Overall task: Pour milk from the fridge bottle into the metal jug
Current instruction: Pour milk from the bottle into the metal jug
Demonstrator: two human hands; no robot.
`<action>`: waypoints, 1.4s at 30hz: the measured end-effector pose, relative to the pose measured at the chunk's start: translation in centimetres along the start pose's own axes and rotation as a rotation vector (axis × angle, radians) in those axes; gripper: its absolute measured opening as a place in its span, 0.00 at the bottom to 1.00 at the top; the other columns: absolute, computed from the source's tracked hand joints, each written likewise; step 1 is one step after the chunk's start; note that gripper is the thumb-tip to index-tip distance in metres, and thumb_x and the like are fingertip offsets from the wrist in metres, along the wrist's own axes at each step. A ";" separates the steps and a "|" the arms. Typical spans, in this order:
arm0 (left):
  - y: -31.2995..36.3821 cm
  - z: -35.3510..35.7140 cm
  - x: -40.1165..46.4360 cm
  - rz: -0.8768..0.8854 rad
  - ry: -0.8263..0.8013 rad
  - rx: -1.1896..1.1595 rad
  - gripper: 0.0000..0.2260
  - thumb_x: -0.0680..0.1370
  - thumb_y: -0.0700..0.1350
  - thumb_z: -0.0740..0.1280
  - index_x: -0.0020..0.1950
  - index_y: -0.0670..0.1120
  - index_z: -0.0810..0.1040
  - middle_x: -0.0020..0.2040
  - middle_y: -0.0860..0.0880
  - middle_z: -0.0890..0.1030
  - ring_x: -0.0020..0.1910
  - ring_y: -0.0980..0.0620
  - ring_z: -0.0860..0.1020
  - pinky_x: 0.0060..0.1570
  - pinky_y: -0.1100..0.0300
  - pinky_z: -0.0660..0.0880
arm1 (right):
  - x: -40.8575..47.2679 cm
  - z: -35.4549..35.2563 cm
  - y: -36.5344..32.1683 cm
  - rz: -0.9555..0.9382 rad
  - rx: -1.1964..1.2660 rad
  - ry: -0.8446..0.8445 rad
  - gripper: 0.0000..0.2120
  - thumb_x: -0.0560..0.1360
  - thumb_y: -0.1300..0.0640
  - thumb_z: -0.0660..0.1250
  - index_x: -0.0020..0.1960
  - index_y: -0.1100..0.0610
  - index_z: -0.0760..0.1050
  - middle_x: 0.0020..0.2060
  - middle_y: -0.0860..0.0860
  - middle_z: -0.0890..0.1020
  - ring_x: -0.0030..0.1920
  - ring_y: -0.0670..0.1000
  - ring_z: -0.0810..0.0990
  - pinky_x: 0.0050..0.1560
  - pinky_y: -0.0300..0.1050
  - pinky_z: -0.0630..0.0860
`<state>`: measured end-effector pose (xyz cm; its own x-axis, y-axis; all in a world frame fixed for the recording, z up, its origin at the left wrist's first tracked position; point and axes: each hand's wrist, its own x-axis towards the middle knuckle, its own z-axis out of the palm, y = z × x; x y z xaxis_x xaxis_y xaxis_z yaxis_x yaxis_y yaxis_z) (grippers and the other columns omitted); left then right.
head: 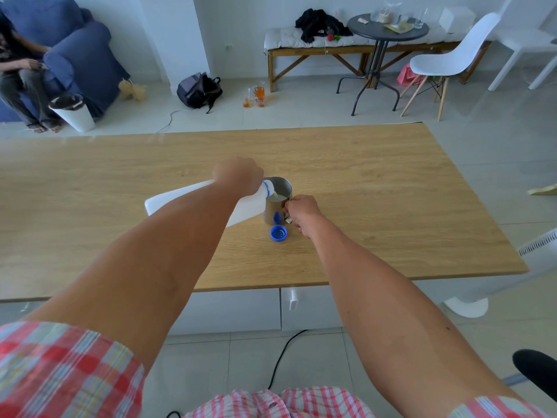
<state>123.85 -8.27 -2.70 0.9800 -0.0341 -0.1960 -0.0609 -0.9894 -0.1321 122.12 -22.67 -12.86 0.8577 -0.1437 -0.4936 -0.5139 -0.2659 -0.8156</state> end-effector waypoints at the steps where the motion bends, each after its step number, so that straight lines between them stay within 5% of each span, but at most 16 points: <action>1: 0.0 0.0 0.0 -0.001 0.001 -0.004 0.11 0.82 0.41 0.57 0.56 0.42 0.78 0.40 0.46 0.73 0.50 0.42 0.80 0.53 0.47 0.78 | 0.1 0.0 0.0 -0.001 -0.002 0.001 0.10 0.81 0.66 0.58 0.49 0.58 0.76 0.40 0.54 0.74 0.30 0.49 0.63 0.30 0.42 0.62; 42: 0.0 0.1 0.0 -0.006 0.004 0.020 0.07 0.82 0.41 0.58 0.50 0.43 0.76 0.41 0.46 0.76 0.48 0.43 0.80 0.53 0.49 0.78 | 0.8 0.5 0.4 -0.012 0.021 0.006 0.12 0.79 0.67 0.57 0.49 0.57 0.77 0.42 0.55 0.77 0.36 0.50 0.69 0.31 0.42 0.64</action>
<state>123.79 -8.24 -2.81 0.9812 -0.0283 -0.1911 -0.0582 -0.9865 -0.1529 122.55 -22.39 -13.77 0.8638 -0.1460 -0.4822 -0.5038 -0.2473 -0.8277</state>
